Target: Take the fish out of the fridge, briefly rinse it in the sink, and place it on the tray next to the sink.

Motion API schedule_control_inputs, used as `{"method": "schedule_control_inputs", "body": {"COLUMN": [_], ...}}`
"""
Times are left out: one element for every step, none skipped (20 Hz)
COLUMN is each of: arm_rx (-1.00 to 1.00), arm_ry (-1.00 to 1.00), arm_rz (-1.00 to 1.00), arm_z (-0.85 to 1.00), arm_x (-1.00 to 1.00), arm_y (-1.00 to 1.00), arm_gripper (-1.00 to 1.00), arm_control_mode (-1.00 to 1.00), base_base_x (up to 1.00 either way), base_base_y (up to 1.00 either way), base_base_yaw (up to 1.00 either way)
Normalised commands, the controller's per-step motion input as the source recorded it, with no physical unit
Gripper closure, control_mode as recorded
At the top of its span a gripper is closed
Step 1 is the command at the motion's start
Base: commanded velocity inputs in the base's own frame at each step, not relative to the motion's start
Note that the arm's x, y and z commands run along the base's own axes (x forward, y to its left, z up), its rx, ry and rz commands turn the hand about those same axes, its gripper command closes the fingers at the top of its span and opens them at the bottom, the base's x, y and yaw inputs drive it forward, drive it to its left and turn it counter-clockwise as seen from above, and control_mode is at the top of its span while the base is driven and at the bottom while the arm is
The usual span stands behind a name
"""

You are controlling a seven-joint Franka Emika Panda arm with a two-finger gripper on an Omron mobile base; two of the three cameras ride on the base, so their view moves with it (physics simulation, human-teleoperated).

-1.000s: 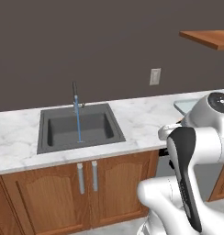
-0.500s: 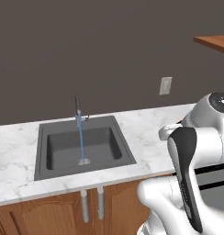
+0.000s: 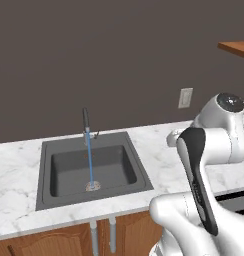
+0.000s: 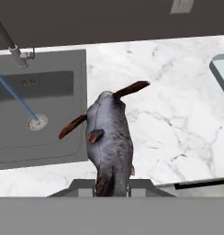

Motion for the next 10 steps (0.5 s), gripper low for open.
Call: {"method": "schedule_control_inputs", "body": {"arm_rx": [0.05,0.03,0.02,0.0,0.0,0.0,0.0,0.0,0.0,0.0], "arm_ry": [0.34,0.36,0.42,0.46,0.51,0.55,0.58,0.59,0.6,0.57], "arm_rz": [0.14,0.14,0.15,0.13,0.11,0.1,0.1,0.1,0.11,0.14], "arm_z": [0.0,0.0,0.0,0.0,0.0,0.0,0.0,0.0,0.0,-0.05], "arm_x": [0.94,0.93,1.0,1.0,1.0,1.0,0.99,0.92,0.84,0.68], "arm_y": [0.16,0.23,0.32,0.42,0.53,0.61,0.62,0.59,0.59,0.48], "arm_gripper": [1.0,1.0,1.0,1.0,1.0,1.0,1.0,1.0,1.0,1.0], "arm_control_mode": [-1.0,-1.0,-1.0,-1.0,-1.0,-1.0,-1.0,-1.0,-1.0,-1.0], "base_base_x": [0.0,0.0,0.0,0.0,0.0,0.0,0.0,0.0,0.0,0.0], "base_base_y": [0.0,0.0,0.0,0.0,0.0,0.0,0.0,0.0,0.0,0.0], "base_base_yaw": [0.0,0.0,0.0,0.0,0.0,0.0,0.0,0.0,0.0,0.0]}}
